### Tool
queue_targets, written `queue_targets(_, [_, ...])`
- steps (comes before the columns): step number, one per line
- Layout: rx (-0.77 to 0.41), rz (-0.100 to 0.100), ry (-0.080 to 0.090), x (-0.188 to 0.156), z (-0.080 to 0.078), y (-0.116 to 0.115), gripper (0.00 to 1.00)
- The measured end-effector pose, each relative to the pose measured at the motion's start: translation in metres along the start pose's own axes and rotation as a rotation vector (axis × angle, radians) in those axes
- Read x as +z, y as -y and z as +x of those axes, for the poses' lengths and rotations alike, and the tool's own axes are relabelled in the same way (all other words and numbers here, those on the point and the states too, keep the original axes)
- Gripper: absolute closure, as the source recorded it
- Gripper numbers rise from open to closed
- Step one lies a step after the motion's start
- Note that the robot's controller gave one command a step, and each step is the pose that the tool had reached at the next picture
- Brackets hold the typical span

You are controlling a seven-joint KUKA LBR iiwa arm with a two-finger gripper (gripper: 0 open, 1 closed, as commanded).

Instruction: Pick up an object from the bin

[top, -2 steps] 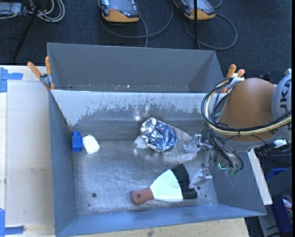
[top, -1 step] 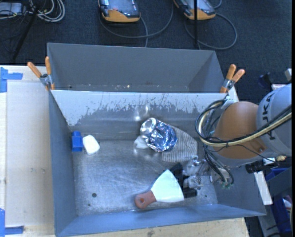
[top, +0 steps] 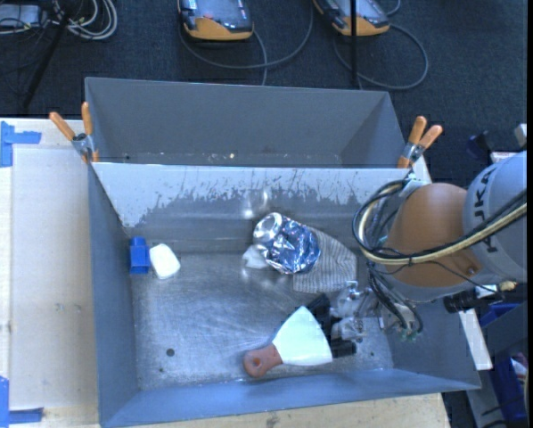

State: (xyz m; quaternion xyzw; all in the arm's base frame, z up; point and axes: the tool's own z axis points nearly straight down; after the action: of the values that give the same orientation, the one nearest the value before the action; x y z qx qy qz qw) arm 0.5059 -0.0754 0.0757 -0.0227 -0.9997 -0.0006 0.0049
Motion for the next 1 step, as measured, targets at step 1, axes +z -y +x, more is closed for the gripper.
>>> queue_targets(1, [-0.040, 0.001, 0.012, -0.1212, 0.0030, -0.0117, 1.00])
